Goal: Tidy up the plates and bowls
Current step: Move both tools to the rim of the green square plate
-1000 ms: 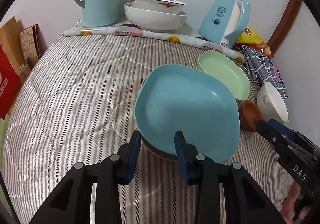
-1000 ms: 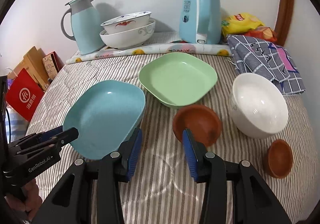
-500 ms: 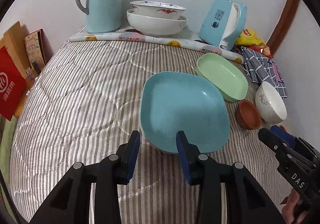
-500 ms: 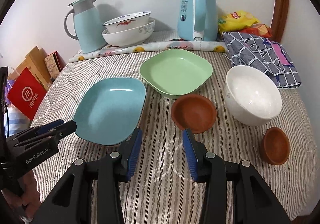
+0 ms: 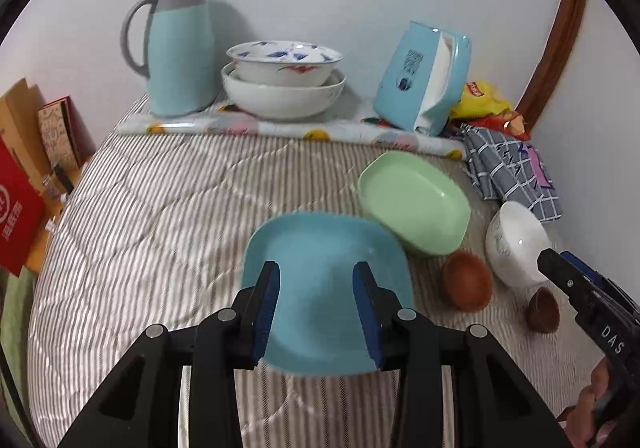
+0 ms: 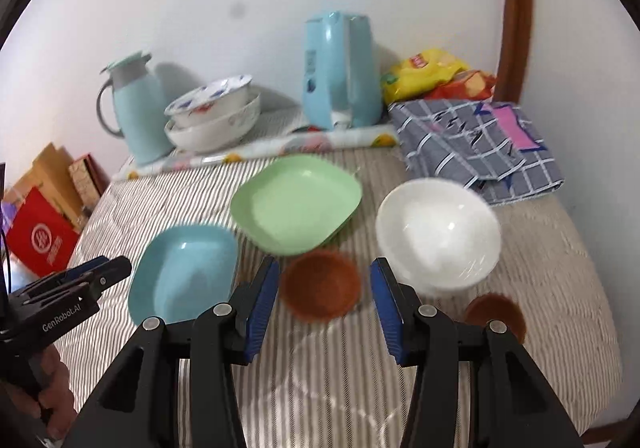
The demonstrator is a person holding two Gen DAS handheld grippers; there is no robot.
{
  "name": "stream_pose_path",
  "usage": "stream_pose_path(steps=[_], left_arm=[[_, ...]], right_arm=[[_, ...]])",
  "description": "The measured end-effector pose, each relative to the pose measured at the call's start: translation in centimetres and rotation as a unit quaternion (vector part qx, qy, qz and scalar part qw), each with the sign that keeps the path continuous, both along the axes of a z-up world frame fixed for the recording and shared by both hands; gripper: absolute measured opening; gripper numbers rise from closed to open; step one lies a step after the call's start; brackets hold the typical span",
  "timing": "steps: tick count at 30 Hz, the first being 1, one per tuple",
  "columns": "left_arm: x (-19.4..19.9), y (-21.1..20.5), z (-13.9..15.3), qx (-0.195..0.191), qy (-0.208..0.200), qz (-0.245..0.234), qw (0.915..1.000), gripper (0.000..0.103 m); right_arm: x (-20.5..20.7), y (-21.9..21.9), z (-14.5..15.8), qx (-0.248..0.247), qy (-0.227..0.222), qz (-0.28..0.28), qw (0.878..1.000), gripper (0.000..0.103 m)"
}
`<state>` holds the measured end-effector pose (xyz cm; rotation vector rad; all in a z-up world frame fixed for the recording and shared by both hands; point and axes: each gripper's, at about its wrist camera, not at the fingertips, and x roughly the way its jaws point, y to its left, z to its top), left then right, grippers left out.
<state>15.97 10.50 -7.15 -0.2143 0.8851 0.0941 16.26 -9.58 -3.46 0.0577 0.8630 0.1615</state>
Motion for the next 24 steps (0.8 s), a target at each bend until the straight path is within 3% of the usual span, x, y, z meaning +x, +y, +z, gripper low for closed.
stream_pose_path(steps=[3,8,14,24], left_arm=[[1.3,-0.4,0.1,-0.005,0.001,-0.001,1.0,0.036],[4.1,-0.9,-0.7,-0.025,0.026,-0.014,0.9993,0.036],[6.8,-1.1,-1.4,-0.018,0.034,-0.015,0.9992,0.036],[10.9,-1.3,-2.6,-0.025,0.04,-0.019,0.9987,0.036]], right_arm=[[1.5,-0.2,0.2,0.013,0.025,0.013,1.0,0.05],[3.7,0.6,0.3,-0.035,0.024,0.015,0.999,0.05],[7.4,-0.4,-0.9,-0.012,0.059,0.003,0.998,0.05],[11.6,0.2,-2.3,-0.036,0.051,0.009,0.998,0.05]])
